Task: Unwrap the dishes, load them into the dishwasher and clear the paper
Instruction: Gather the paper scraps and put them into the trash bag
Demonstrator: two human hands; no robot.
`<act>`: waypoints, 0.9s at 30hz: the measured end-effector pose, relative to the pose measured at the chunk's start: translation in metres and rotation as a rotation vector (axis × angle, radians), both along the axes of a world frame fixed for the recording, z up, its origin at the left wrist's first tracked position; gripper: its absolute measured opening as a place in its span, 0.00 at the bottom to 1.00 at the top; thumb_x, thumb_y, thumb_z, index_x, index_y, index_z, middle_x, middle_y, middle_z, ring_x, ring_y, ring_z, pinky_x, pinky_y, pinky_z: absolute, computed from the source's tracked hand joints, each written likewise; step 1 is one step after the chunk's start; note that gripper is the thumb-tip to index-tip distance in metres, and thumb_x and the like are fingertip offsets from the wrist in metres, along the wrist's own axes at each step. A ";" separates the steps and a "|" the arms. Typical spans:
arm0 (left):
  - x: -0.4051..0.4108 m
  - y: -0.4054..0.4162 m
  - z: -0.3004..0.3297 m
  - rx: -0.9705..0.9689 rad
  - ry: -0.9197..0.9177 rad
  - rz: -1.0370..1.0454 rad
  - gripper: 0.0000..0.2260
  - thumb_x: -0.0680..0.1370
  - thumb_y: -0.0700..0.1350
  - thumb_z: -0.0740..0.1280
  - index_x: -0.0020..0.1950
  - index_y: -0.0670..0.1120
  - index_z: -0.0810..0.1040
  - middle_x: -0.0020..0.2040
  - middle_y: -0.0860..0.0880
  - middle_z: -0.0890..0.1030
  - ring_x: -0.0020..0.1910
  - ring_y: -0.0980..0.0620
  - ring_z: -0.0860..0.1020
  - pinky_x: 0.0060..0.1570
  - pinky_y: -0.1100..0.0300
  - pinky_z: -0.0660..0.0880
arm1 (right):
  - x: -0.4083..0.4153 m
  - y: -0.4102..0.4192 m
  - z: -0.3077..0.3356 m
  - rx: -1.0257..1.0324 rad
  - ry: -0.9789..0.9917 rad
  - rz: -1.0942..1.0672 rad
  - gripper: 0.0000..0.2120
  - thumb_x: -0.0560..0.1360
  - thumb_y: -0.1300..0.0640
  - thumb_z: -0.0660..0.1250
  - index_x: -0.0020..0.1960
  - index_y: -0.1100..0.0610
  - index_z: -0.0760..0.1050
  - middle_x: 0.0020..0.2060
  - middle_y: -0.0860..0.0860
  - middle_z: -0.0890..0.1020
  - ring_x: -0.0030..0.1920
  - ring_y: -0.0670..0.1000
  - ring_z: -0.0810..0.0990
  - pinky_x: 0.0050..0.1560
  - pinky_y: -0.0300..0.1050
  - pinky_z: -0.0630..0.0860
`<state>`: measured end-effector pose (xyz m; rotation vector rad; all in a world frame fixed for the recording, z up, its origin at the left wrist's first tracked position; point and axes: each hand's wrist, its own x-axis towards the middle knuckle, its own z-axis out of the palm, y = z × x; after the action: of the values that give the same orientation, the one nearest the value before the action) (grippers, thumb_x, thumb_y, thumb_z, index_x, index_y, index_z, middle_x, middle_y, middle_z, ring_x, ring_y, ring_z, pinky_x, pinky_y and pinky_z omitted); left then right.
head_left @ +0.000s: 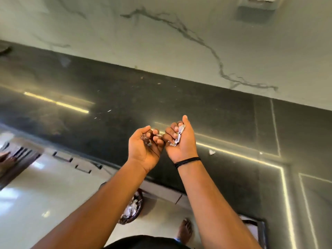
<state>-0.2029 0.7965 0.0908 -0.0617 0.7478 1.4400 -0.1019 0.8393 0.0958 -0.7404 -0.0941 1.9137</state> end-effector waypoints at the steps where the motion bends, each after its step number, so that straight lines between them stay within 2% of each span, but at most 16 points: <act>1: -0.026 -0.015 -0.005 -0.018 -0.006 0.059 0.16 0.79 0.44 0.62 0.31 0.47 0.71 0.35 0.49 0.75 0.29 0.55 0.71 0.28 0.66 0.73 | -0.029 -0.013 -0.001 0.006 -0.006 0.049 0.20 0.84 0.47 0.59 0.35 0.52 0.66 0.26 0.47 0.66 0.23 0.45 0.62 0.20 0.37 0.58; 5: -0.116 -0.066 -0.024 -0.083 -0.046 0.209 0.14 0.82 0.44 0.63 0.36 0.46 0.73 0.36 0.49 0.78 0.31 0.54 0.76 0.32 0.64 0.77 | -0.121 -0.054 -0.020 -0.045 0.062 0.155 0.20 0.84 0.48 0.58 0.34 0.52 0.65 0.25 0.47 0.66 0.22 0.45 0.62 0.20 0.38 0.58; 8: -0.173 -0.104 -0.053 -0.150 -0.050 0.289 0.13 0.83 0.45 0.62 0.40 0.44 0.76 0.38 0.47 0.81 0.35 0.52 0.78 0.43 0.61 0.77 | -0.178 -0.085 -0.051 -0.131 0.089 0.213 0.20 0.84 0.49 0.57 0.34 0.53 0.65 0.25 0.48 0.67 0.21 0.46 0.62 0.20 0.37 0.56; 10: -0.202 -0.124 -0.081 -0.212 -0.072 0.334 0.12 0.83 0.45 0.62 0.42 0.42 0.78 0.40 0.46 0.82 0.37 0.50 0.80 0.48 0.60 0.76 | -0.214 -0.106 -0.078 -0.188 0.060 0.227 0.20 0.83 0.50 0.57 0.34 0.53 0.65 0.25 0.48 0.67 0.21 0.46 0.63 0.20 0.37 0.57; 15: -0.242 -0.167 -0.163 -0.406 -0.143 0.432 0.15 0.82 0.45 0.62 0.40 0.41 0.81 0.40 0.44 0.84 0.43 0.47 0.82 0.59 0.55 0.77 | -0.266 -0.155 -0.155 -0.348 -0.116 0.265 0.18 0.82 0.50 0.58 0.35 0.53 0.66 0.27 0.48 0.68 0.23 0.46 0.64 0.22 0.37 0.58; 19: -0.246 -0.181 -0.252 -0.591 -0.181 0.452 0.15 0.82 0.46 0.61 0.43 0.40 0.81 0.42 0.43 0.84 0.45 0.47 0.82 0.51 0.57 0.78 | -0.282 -0.168 -0.242 -0.444 -0.263 0.299 0.19 0.83 0.51 0.57 0.34 0.53 0.66 0.27 0.49 0.68 0.23 0.46 0.65 0.23 0.37 0.58; 21: -0.243 -0.178 -0.301 -0.663 -0.188 0.468 0.15 0.83 0.45 0.60 0.42 0.40 0.81 0.41 0.44 0.84 0.42 0.49 0.82 0.45 0.58 0.78 | -0.290 -0.167 -0.291 -0.492 -0.369 0.326 0.20 0.83 0.50 0.56 0.34 0.54 0.66 0.25 0.49 0.69 0.22 0.46 0.67 0.22 0.36 0.60; 23: -0.240 -0.171 -0.343 -0.724 -0.195 0.465 0.16 0.84 0.46 0.59 0.42 0.41 0.81 0.40 0.44 0.83 0.40 0.49 0.81 0.45 0.56 0.79 | -0.293 -0.164 -0.339 -0.503 -0.449 0.342 0.20 0.84 0.50 0.53 0.35 0.55 0.67 0.24 0.49 0.71 0.21 0.47 0.70 0.22 0.35 0.65; 25: -0.239 -0.164 -0.389 -0.789 -0.223 0.460 0.16 0.84 0.46 0.59 0.41 0.42 0.81 0.41 0.44 0.83 0.42 0.47 0.81 0.47 0.55 0.78 | -0.298 -0.161 -0.390 -0.507 -0.508 0.359 0.21 0.84 0.50 0.52 0.35 0.55 0.69 0.26 0.51 0.74 0.23 0.49 0.75 0.28 0.38 0.73; 27: -0.236 -0.157 -0.438 -0.809 -0.236 0.483 0.16 0.84 0.44 0.59 0.41 0.41 0.80 0.42 0.42 0.82 0.45 0.42 0.82 0.50 0.52 0.80 | -0.295 -0.155 -0.446 -0.505 -0.574 0.381 0.19 0.84 0.50 0.53 0.36 0.54 0.70 0.28 0.51 0.76 0.27 0.51 0.78 0.37 0.43 0.74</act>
<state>-0.4385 0.6394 -0.3471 -1.0762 1.1216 1.4490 -0.3971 0.6841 -0.3505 -1.7057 -0.1134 2.0418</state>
